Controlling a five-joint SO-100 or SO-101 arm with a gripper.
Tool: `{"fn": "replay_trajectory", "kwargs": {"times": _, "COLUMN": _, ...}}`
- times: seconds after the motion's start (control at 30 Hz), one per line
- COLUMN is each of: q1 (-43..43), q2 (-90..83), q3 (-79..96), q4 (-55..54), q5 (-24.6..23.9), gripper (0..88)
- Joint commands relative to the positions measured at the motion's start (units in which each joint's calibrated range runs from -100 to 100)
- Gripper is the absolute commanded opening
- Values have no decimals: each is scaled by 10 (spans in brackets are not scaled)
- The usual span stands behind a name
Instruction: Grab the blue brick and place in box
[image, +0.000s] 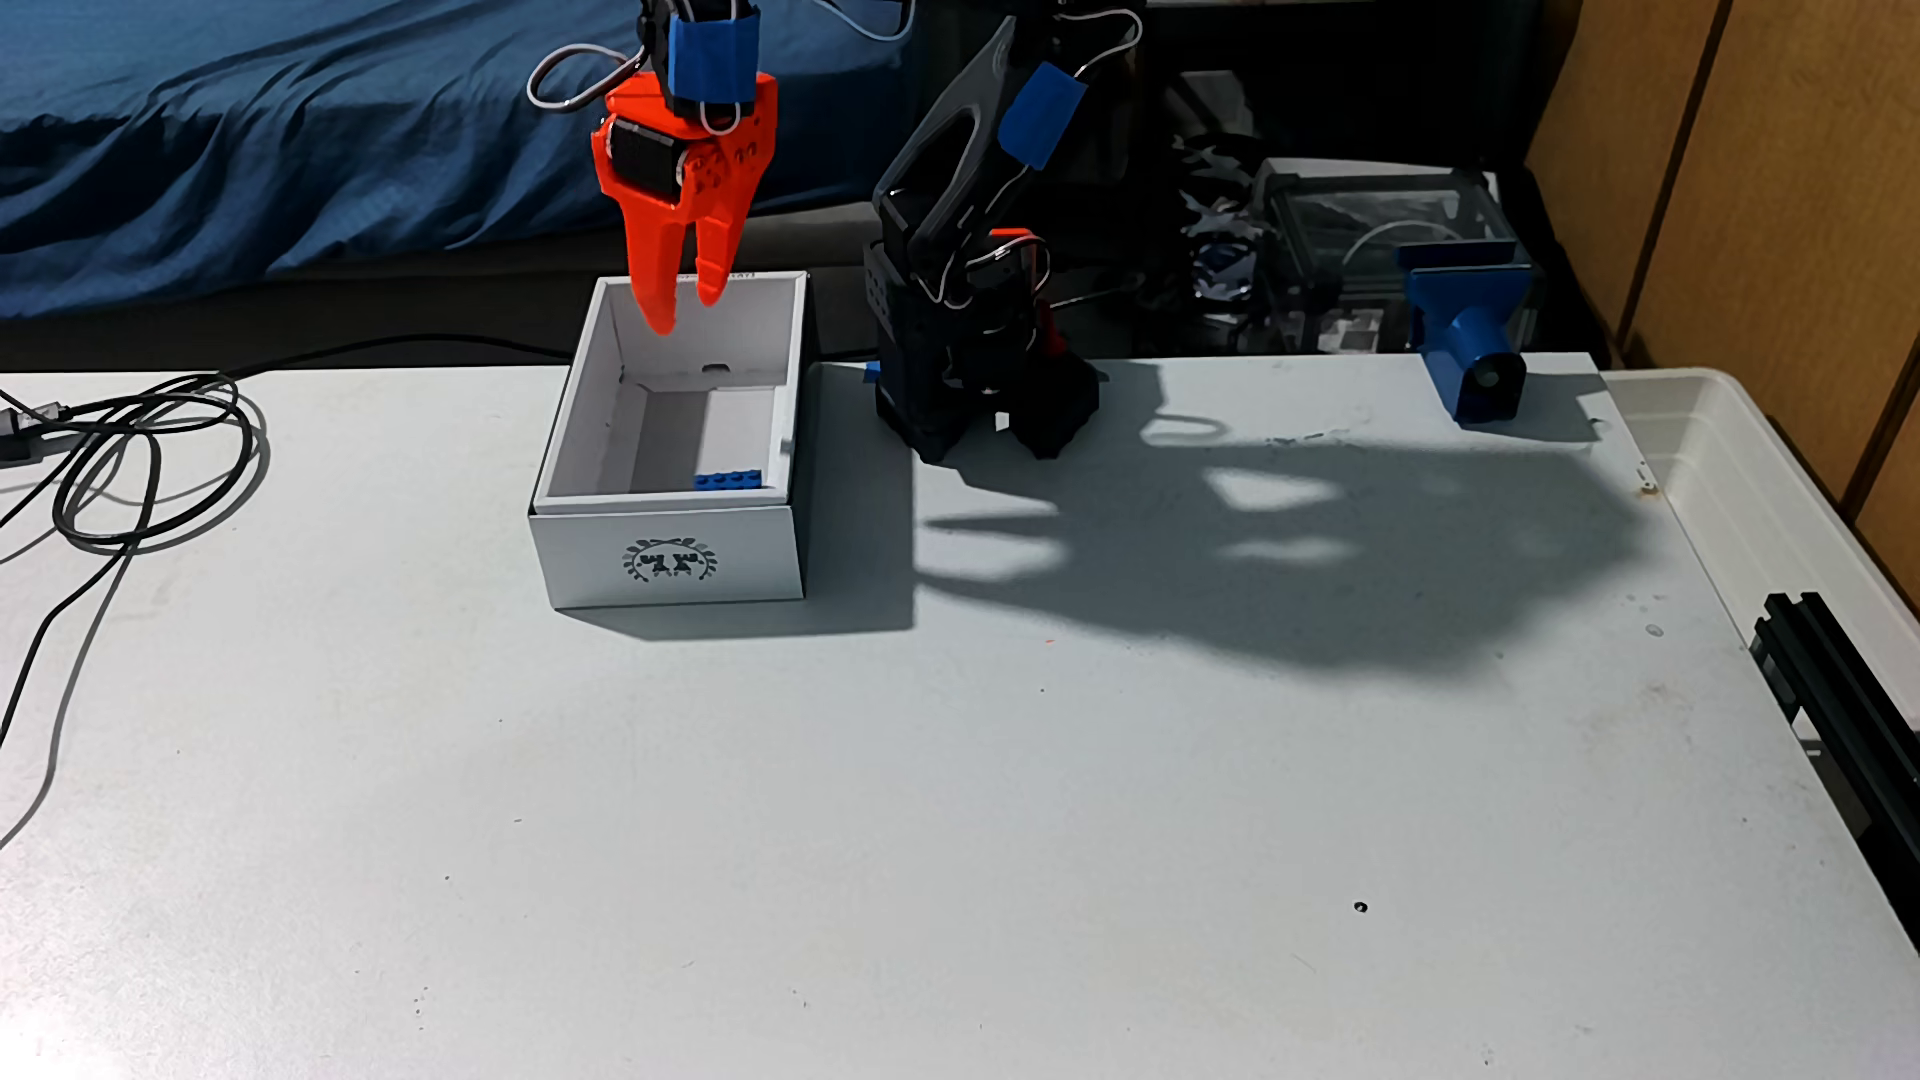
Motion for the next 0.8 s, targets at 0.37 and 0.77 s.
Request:
{"fn": "replay_trajectory", "kwargs": {"times": 0.37, "q1": -178, "q2": -79, "q3": -16, "q4": -107, "q5": -103, "gripper": 292}}
{"fn": "replay_trajectory", "kwargs": {"times": 0.77, "q1": -360, "q2": -136, "q3": -11, "q4": -247, "q5": -218, "gripper": 244}}
